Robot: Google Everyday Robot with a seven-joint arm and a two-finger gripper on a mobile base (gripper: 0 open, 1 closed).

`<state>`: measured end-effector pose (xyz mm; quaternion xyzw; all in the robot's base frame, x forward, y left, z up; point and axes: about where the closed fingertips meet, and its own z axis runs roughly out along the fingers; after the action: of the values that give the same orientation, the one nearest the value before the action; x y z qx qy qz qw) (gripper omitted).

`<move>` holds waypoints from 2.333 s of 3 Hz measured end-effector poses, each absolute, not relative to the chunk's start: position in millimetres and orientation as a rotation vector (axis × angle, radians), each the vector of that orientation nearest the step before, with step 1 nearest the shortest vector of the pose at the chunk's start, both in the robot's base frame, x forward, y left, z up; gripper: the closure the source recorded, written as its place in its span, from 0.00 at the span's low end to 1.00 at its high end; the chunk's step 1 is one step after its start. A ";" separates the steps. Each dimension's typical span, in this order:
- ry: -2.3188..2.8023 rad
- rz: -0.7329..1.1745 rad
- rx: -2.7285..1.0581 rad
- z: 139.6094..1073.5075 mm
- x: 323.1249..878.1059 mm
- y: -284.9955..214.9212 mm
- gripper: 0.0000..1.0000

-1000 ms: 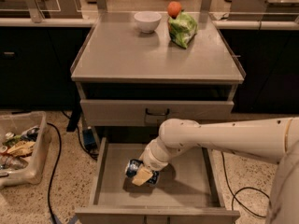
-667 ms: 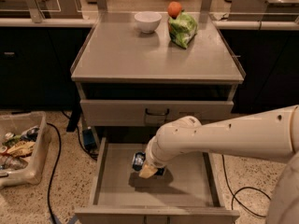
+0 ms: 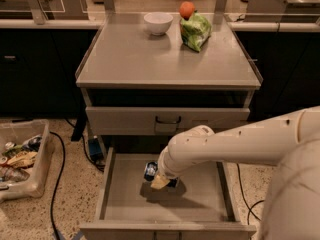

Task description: Place pepsi can into middle drawer

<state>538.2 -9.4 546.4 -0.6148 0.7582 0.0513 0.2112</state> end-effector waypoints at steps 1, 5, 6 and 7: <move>2.179 0.239 -1.719 490.4 546.6 1.6 1.00; 2.355 0.338 -1.597 381.0 552.3 -19.9 1.00; 2.397 0.265 -1.501 382.9 574.7 -36.2 1.00; 2.435 0.261 -1.478 366.4 570.3 -37.3 1.00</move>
Offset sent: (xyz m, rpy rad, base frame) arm 0.0145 0.0414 -0.1422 0.0920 0.2915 0.0339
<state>570.3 -37.3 366.4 -0.5116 0.8429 0.0903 0.1404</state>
